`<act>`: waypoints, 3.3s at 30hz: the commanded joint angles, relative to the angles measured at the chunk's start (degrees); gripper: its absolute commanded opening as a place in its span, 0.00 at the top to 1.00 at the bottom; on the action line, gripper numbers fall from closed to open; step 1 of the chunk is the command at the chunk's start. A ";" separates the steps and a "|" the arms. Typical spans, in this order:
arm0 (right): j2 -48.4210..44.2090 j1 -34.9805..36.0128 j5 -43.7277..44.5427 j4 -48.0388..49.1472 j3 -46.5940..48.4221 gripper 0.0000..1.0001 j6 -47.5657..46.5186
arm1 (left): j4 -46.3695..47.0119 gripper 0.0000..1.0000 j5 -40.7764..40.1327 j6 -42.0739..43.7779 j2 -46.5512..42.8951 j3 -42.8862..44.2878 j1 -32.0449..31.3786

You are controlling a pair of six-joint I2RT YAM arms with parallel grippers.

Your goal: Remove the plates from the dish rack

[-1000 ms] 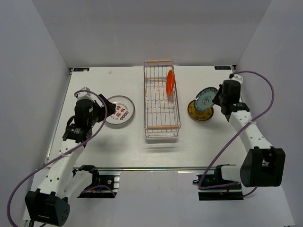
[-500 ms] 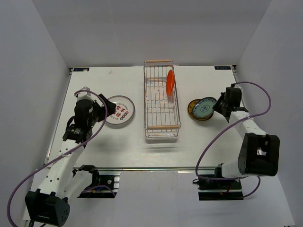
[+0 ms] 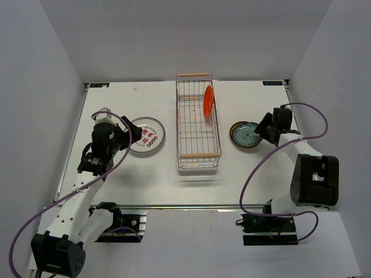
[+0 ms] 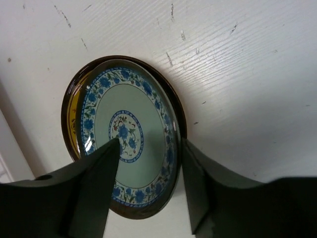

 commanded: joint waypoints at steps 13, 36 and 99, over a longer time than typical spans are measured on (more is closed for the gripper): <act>3.83 0.66 1.79 -4.53 6.90 0.11 -1.33 | 1.27 0.02 -2.02 0.90 -0.06 -0.98 -0.20; 23.57 31.94 23.13 -20.18 54.26 0.11 -19.25 | 0.04 0.02 -5.89 1.60 -1.29 -1.42 -0.20; -3.89 23.96 28.43 -10.69 33.93 1.00 -13.12 | -0.41 0.02 -3.61 0.02 -4.54 -1.24 -0.20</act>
